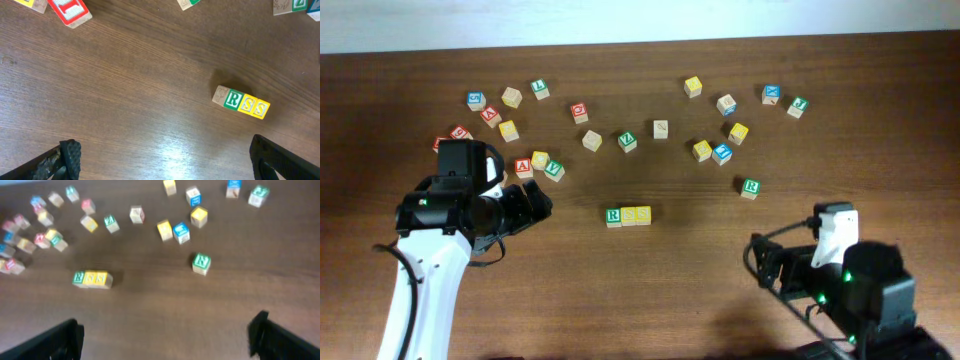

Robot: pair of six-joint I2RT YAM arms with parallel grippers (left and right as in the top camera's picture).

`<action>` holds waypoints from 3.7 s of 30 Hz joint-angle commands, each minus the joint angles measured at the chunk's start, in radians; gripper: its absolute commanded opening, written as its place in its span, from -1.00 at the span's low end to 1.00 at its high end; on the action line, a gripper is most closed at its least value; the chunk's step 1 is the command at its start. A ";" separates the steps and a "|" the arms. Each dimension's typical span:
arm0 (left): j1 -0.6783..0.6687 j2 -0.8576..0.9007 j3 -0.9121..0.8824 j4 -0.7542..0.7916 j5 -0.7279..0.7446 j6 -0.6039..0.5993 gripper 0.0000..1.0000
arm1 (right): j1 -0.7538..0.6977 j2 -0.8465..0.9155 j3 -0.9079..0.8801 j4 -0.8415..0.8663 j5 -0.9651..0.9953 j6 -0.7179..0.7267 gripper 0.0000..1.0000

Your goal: Spell out RSS

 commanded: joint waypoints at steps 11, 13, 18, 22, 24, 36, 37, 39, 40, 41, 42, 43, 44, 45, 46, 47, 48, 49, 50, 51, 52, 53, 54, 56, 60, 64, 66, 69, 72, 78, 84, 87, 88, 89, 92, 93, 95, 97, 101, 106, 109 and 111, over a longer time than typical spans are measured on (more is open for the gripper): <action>0.004 -0.010 -0.001 -0.001 -0.004 0.005 0.98 | -0.079 -0.371 -0.478 0.420 -0.129 -0.013 0.97; 0.004 -0.010 -0.001 -0.001 -0.003 0.005 0.98 | -0.093 -0.410 -0.525 0.483 -0.134 -0.013 0.97; 0.004 -0.010 -0.001 -0.001 -0.004 0.005 0.98 | -0.092 -0.493 -0.620 0.581 -0.134 -0.012 0.97; 0.004 -0.010 -0.001 -0.001 -0.003 0.005 0.98 | -0.092 -0.512 -0.676 0.649 -0.130 -0.012 0.97; 0.004 -0.011 -0.001 -0.001 -0.004 0.005 0.98 | -0.092 -0.512 -0.709 0.711 -0.130 -0.013 0.97; 0.004 -0.010 -0.001 -0.001 -0.003 0.005 0.98 | -0.091 -0.512 -0.812 0.944 -0.080 -0.012 0.97; 0.004 -0.010 -0.001 -0.001 -0.003 0.005 0.98 | -0.091 -0.512 -0.812 0.944 -0.072 -0.013 0.97; 0.004 -0.010 -0.001 -0.001 -0.004 0.005 0.98 | -0.091 -0.512 -0.812 0.942 -0.054 -0.013 0.97; 0.004 -0.010 -0.001 -0.001 -0.003 0.005 0.98 | -0.091 -0.512 -0.812 0.936 -0.054 -0.025 0.96; 0.004 -0.010 -0.001 -0.001 -0.004 0.005 0.98 | -0.091 -0.512 -0.812 0.929 -0.054 -0.039 0.96; 0.004 -0.010 -0.001 -0.001 -0.004 0.005 0.98 | -0.091 -0.512 -0.812 0.912 -0.051 -0.040 0.97; 0.004 -0.011 -0.001 -0.001 -0.003 0.005 0.98 | -0.092 -0.512 -0.812 0.890 -0.050 -0.048 0.97; 0.004 -0.010 -0.001 -0.001 -0.003 0.005 0.98 | -0.092 -0.512 -0.812 0.871 -0.050 -0.059 0.97; 0.004 -0.010 -0.001 -0.001 -0.004 0.005 0.99 | -0.092 -0.512 -0.812 0.846 -0.049 -0.061 0.97; 0.004 -0.010 -0.001 -0.001 -0.003 0.005 0.98 | -0.092 -0.512 -0.812 0.846 -0.040 -0.062 0.97; 0.004 -0.010 -0.001 -0.001 -0.004 0.005 0.98 | -0.092 -0.512 -0.812 0.845 -0.037 -0.066 0.96; 0.004 -0.010 -0.001 -0.001 -0.004 0.005 0.98 | -0.092 -0.512 -0.812 0.845 -0.032 -0.069 0.97; 0.004 -0.010 -0.001 -0.001 -0.004 0.005 0.98 | -0.092 -0.512 -0.812 0.845 -0.031 -0.083 0.96; 0.004 -0.010 -0.001 -0.001 -0.004 0.005 0.98 | -0.092 -0.512 -0.812 0.844 -0.028 -0.093 0.97; 0.004 -0.010 -0.001 -0.001 -0.004 0.005 0.99 | -0.092 -0.512 -0.812 0.844 -0.026 -0.097 0.96; 0.004 -0.010 -0.001 -0.001 -0.003 0.005 0.99 | -0.092 -0.512 -0.812 0.843 -0.020 -0.098 0.96; 0.004 -0.010 -0.001 -0.001 -0.003 0.005 0.98 | -0.092 -0.512 -0.812 0.842 -0.015 -0.098 0.96; 0.004 -0.010 -0.001 -0.001 -0.003 0.005 0.98 | -0.092 -0.512 -0.812 0.841 -0.007 -0.100 0.97; 0.004 -0.010 -0.001 -0.001 -0.004 0.005 0.98 | -0.092 -0.512 -0.812 0.841 -0.005 -0.158 0.96; 0.004 -0.010 -0.001 -0.001 -0.004 0.005 0.98 | -0.092 -0.512 -0.812 0.840 0.006 -0.246 0.96; 0.004 -0.011 -0.001 -0.001 -0.004 0.005 0.98 | -0.093 -0.512 -0.812 0.837 0.051 -0.246 0.96; 0.004 -0.010 -0.001 -0.001 -0.004 0.005 0.98 | -0.093 -0.512 -0.812 0.836 0.052 -0.246 0.97; 0.004 -0.011 -0.001 -0.001 -0.004 0.005 0.98 | -0.093 -0.512 -0.812 0.836 0.060 -0.249 0.97; 0.004 -0.011 -0.001 -0.001 -0.003 0.005 0.99 | -0.117 -0.512 -0.812 0.836 0.058 -0.248 0.97; 0.004 -0.011 -0.001 -0.001 -0.004 0.005 0.98 | -0.147 -0.512 -0.812 0.836 0.058 -0.247 0.97; 0.004 -0.010 -0.001 -0.001 -0.004 0.005 0.98 | -0.147 -0.512 -0.812 0.836 0.055 -0.245 0.96; 0.004 -0.010 -0.001 -0.001 -0.004 0.005 0.98 | -0.147 -0.512 -0.812 0.836 0.055 -0.245 0.97; 0.004 -0.010 -0.001 -0.001 -0.004 0.005 0.98 | -0.147 -0.512 -0.812 0.836 0.054 -0.245 0.96; 0.004 -0.010 -0.001 -0.001 -0.004 0.005 0.98 | -0.147 -0.512 -0.812 0.836 0.055 -0.245 0.97; 0.004 -0.010 -0.001 -0.001 -0.004 0.005 0.98 | -0.147 -0.512 -0.812 0.836 0.054 -0.245 0.97; 0.004 -0.010 -0.001 -0.001 -0.003 0.005 0.98 | -0.147 -0.512 -0.812 0.836 0.054 -0.245 0.96; 0.004 -0.010 -0.001 -0.001 -0.004 0.005 0.98 | -0.147 -0.512 -0.812 0.837 0.044 -0.245 0.96; 0.004 -0.010 -0.001 -0.001 -0.004 0.005 0.98 | -0.147 -0.512 -0.812 0.838 0.043 -0.245 0.97; 0.004 -0.010 -0.001 -0.001 -0.004 0.005 0.98 | -0.147 -0.512 -0.812 0.838 0.043 -0.245 0.97; 0.004 -0.010 -0.001 -0.001 -0.003 0.005 0.98 | -0.147 -0.511 -0.812 0.838 0.043 -0.245 0.97; 0.004 -0.010 -0.001 -0.001 -0.004 0.005 0.98 | -0.147 -0.511 -0.812 0.838 0.043 -0.245 0.97; 0.004 -0.010 -0.001 -0.001 -0.004 0.005 0.98 | -0.147 -0.511 -0.812 0.838 0.043 -0.245 0.96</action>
